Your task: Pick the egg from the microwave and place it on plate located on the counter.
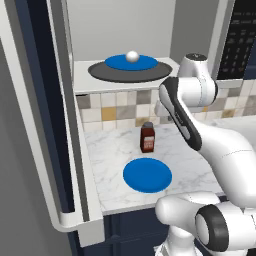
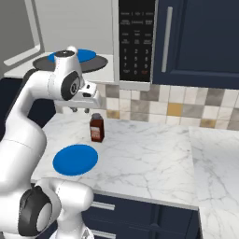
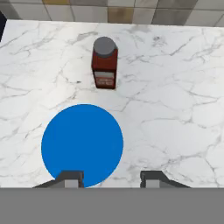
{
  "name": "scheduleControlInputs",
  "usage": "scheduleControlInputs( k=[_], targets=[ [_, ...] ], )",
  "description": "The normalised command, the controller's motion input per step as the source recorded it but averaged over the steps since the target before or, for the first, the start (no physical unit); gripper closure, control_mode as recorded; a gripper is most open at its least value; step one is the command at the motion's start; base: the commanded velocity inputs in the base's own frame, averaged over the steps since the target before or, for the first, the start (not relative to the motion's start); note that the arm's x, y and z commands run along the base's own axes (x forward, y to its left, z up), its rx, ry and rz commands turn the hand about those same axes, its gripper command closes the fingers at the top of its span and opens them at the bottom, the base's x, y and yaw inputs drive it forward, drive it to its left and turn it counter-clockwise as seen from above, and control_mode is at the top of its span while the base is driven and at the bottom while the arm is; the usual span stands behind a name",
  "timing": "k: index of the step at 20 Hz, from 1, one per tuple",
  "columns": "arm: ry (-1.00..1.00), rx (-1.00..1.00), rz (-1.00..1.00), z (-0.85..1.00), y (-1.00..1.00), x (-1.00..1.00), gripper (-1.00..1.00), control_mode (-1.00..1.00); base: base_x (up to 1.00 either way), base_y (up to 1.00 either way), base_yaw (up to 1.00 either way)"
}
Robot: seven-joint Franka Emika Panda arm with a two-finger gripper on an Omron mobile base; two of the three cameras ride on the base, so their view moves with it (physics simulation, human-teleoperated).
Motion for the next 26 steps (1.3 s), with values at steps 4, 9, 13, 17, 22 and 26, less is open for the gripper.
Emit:
scheduleControlInputs(
  k=[4, 9, 13, 17, 22, 26],
  targets=[
    [-0.11, 0.01, 0.00, 0.27, -0.09, -0.09, -1.00, -1.00, 0.00, 0.00, 0.00],
    [-0.32, 0.03, 0.01, 0.97, 0.11, -0.16, -1.00, -1.00, 0.00, 0.00, 0.00],
    [-0.23, 0.00, 0.00, 1.00, 0.38, -0.04, -1.00, -1.00, 0.00, 0.00, 0.00],
    [-0.18, 0.00, 0.00, 1.00, 0.40, 0.00, -1.00, -1.00, 0.00, 0.00, 0.00],
    [-0.14, 0.01, 0.00, 0.96, 0.20, 0.00, -1.00, -1.00, 0.00, 0.00, 0.00],
    [-0.14, 0.02, 0.05, 0.78, 0.03, 0.00, -1.00, -1.00, 0.00, 0.00, 0.00]
  ],
)
